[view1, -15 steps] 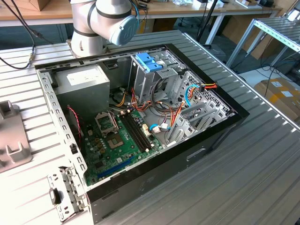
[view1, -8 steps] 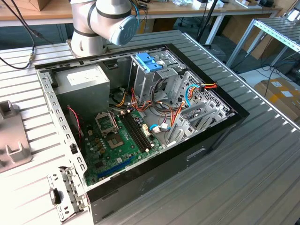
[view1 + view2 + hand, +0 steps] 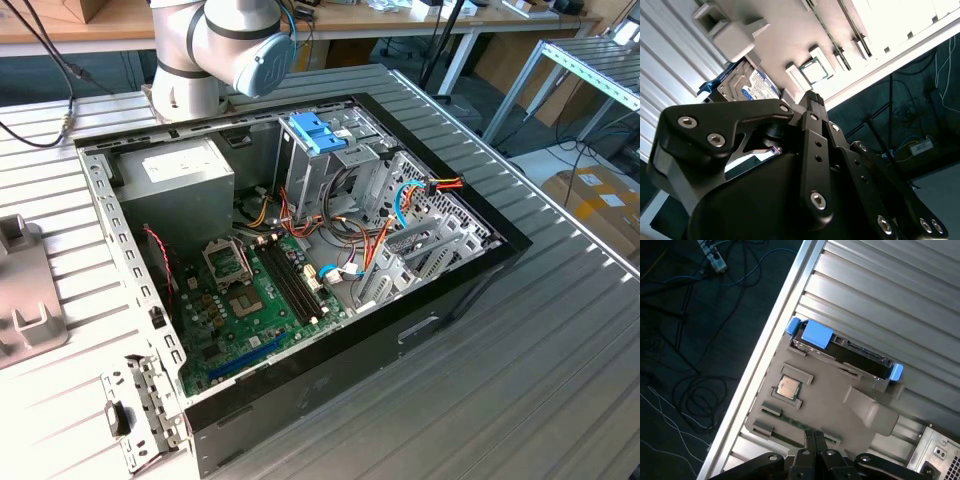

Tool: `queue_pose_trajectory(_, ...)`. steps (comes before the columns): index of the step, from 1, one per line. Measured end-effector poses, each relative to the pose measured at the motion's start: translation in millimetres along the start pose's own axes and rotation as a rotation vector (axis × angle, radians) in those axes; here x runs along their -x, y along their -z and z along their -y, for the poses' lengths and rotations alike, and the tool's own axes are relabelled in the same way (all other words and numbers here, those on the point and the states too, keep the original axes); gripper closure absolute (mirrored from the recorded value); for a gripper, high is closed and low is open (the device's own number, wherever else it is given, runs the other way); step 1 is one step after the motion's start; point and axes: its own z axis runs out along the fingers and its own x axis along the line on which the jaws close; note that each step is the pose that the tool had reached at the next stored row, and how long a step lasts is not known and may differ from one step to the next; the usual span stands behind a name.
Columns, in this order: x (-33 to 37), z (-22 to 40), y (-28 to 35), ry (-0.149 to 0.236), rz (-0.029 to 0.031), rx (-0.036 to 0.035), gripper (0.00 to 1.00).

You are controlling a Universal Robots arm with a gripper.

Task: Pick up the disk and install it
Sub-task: 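Pick up the disk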

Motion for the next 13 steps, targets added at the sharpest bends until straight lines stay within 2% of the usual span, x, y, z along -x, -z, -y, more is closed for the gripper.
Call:
queue_pose_trajectory(9,0.0,0.0,0.0,0.070,0.0027,-0.0008,0.89)
queue_pose_trajectory(13,0.0,0.0,0.0,0.118,0.0045,-0.0014,0.89)
